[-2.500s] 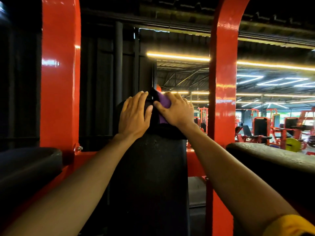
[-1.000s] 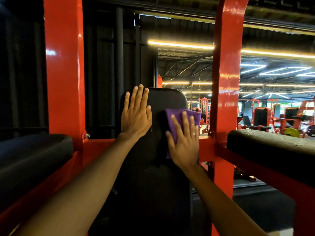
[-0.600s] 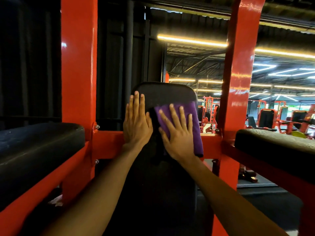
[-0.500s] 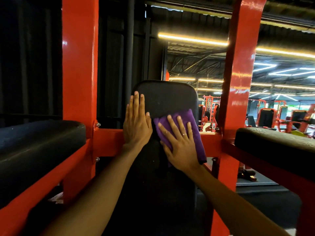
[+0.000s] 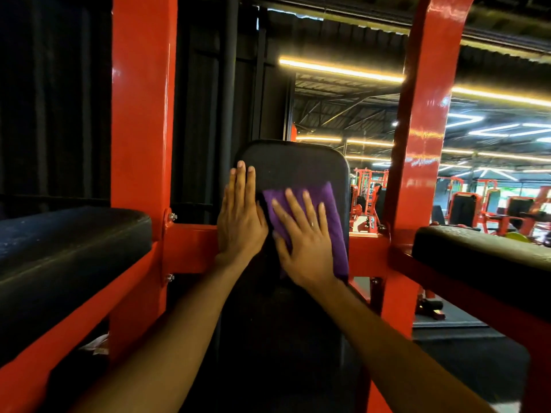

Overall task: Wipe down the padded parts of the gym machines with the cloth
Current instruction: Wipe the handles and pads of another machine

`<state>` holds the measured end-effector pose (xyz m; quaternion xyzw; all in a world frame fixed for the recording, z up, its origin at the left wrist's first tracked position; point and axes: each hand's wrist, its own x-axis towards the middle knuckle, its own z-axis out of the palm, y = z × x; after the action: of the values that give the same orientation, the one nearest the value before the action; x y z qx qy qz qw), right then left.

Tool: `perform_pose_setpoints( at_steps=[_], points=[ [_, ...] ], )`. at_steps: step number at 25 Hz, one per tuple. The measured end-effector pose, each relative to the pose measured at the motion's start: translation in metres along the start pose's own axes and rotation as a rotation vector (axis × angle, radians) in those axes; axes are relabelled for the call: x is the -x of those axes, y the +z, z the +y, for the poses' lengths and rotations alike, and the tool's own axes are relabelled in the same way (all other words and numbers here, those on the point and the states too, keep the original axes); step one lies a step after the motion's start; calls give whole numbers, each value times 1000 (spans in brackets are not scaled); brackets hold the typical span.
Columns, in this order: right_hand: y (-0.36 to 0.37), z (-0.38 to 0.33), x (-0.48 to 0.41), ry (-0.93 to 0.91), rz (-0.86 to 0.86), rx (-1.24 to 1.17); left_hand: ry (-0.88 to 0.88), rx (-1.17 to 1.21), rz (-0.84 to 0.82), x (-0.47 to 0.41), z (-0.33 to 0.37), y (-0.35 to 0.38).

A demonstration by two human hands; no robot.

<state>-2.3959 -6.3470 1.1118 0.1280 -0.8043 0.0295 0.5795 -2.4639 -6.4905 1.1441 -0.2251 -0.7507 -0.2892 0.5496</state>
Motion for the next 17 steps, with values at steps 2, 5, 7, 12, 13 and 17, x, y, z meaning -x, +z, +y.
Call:
perform_pose_setpoints(
  at_steps=[2, 5, 7, 12, 13, 17],
  points=[
    [1, 1, 47, -27, -27, 34, -3, 9, -14, 1, 1, -1],
    [-3, 12, 15, 30, 1, 40, -12, 6, -18, 1, 1, 0],
    [-6, 10, -51, 139, 68, 29, -33, 57, -36, -1, 2, -1],
    [1, -6, -119, 94, 103, 20, -118, 246, 10, 11, -2, -1],
    [2, -8, -98, 31, 90, 20, -121, 267, 16, 14, -4, 2],
    [5, 0, 5, -185, -13, 26, -162, 226, 57, 36, -4, 8]
  ],
)
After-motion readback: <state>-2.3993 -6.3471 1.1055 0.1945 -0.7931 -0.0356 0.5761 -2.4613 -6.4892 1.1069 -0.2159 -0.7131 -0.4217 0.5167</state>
